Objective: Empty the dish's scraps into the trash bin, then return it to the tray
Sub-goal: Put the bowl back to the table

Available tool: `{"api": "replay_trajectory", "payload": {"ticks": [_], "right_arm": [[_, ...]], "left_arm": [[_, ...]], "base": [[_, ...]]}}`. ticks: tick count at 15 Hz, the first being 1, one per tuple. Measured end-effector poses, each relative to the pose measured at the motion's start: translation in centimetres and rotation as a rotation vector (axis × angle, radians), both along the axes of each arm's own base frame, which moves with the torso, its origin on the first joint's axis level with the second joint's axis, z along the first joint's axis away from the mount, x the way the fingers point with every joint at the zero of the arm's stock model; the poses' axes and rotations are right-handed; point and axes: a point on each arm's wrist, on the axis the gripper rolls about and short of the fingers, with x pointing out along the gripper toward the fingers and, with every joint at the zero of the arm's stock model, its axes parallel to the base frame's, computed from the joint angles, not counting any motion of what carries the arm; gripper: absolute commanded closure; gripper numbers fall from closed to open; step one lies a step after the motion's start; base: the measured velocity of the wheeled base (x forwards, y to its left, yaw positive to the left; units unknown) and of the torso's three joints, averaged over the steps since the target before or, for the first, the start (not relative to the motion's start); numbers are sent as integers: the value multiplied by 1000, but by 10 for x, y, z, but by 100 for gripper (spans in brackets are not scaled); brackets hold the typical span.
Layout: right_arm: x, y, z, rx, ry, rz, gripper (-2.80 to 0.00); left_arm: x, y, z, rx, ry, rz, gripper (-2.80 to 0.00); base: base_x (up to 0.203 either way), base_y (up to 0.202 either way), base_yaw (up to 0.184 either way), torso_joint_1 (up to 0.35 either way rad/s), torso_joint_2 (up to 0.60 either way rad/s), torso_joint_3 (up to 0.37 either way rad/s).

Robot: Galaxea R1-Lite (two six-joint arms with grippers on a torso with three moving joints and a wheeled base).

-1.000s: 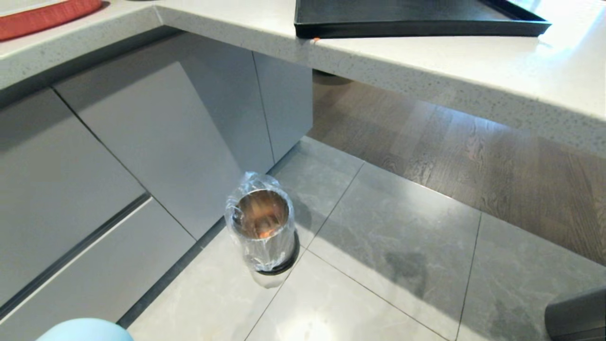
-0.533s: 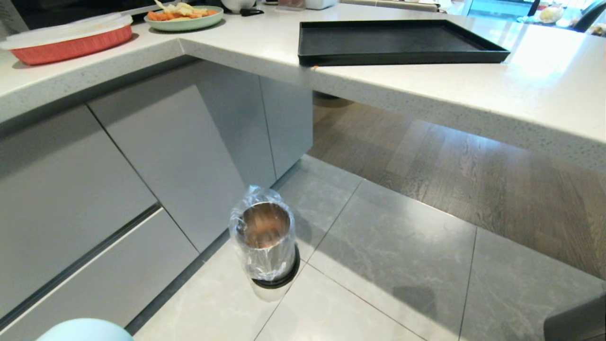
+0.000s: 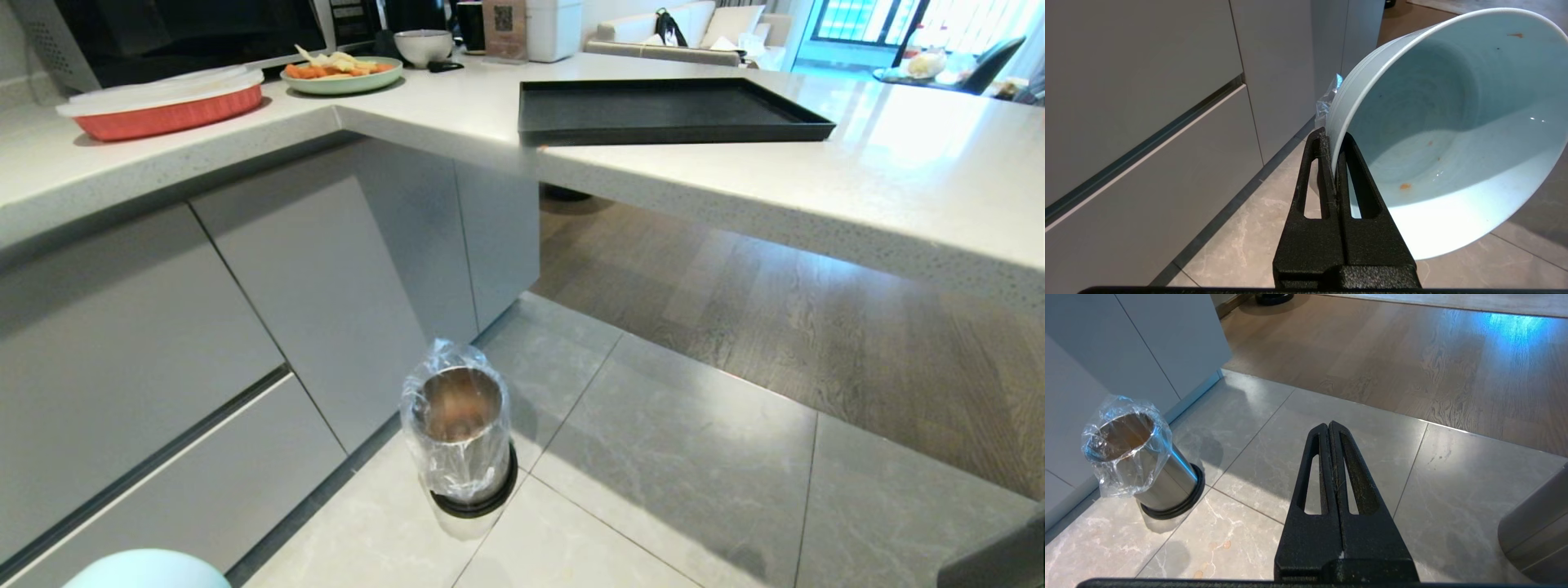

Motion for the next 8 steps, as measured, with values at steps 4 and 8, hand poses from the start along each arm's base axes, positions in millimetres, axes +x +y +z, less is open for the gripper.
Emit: {"api": "replay_trajectory", "payload": {"ticks": [4,8], "right_arm": [[0,0,0,0,0,0,0],[0,0,0,0,0,0,0]], "left_arm": [[0,0,0,0,0,0,0],[0,0,0,-2,0,0,0]], "base": [[0,0,0,1,2,49],[0,0,0,0,0,0]]}}
